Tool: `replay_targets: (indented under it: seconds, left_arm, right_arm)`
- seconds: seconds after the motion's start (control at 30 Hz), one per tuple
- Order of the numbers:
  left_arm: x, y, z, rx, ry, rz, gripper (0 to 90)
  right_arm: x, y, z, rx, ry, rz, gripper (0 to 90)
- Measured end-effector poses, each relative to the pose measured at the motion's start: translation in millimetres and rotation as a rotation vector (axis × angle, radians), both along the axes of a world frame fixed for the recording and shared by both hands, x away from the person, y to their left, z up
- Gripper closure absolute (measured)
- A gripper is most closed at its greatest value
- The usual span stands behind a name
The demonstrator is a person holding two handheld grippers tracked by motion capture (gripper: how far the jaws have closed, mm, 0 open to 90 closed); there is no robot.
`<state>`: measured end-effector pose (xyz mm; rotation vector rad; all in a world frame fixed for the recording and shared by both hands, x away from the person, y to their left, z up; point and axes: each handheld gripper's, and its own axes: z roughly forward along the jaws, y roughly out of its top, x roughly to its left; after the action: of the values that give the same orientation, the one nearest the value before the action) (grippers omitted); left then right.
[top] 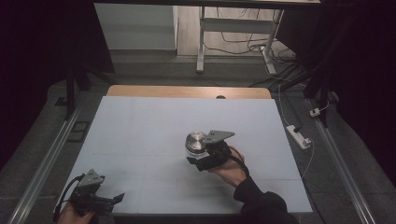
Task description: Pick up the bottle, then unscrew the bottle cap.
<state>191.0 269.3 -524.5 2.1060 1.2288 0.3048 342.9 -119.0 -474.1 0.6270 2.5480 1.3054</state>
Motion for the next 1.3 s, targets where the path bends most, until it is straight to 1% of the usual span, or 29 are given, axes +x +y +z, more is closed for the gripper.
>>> replay_targets:
  seconds: [0.2,0.63,0.77,0.87,0.97,1.17,1.23,1.3]
  left_arm:
    - [0.0,0.0,0.1,0.0,-0.002,0.0,0.7]
    - [0.2,-0.3,0.1,0.0,0.0,0.001,0.7]
    - [0.3,-0.2,0.2,0.0,0.0,0.003,0.6]
    - [0.2,0.1,0.3,-0.003,0.0,0.004,0.6]
    - [0.1,0.3,0.5,-0.002,-0.003,0.007,0.0]
    - [0.8,0.5,0.5,-0.006,-0.001,0.002,0.0]
    - [1.4,0.8,1.0,-0.018,0.004,-0.002,0.0]
    - [2.1,0.4,1.9,-0.046,-0.005,-0.012,0.0]
  right_arm:
    - [-13.1,-2.8,-0.3,-0.003,0.018,0.013,15.0]
    - [-39.0,-0.7,0.3,-0.019,0.006,0.057,15.0]
    - [-45.8,0.9,0.1,-0.015,0.014,0.068,15.0]
    - [-46.9,0.6,-1.3,-0.017,0.019,0.074,15.0]
    - [-46.0,-0.7,-2.6,-0.015,0.023,0.066,15.0]
    - [-45.0,-2.4,-1.0,-0.005,0.016,0.065,15.0]
    - [-45.5,-2.0,-1.0,-0.005,0.015,0.065,15.0]
    - [-45.9,-1.5,-1.4,-0.008,0.013,0.07,15.0]
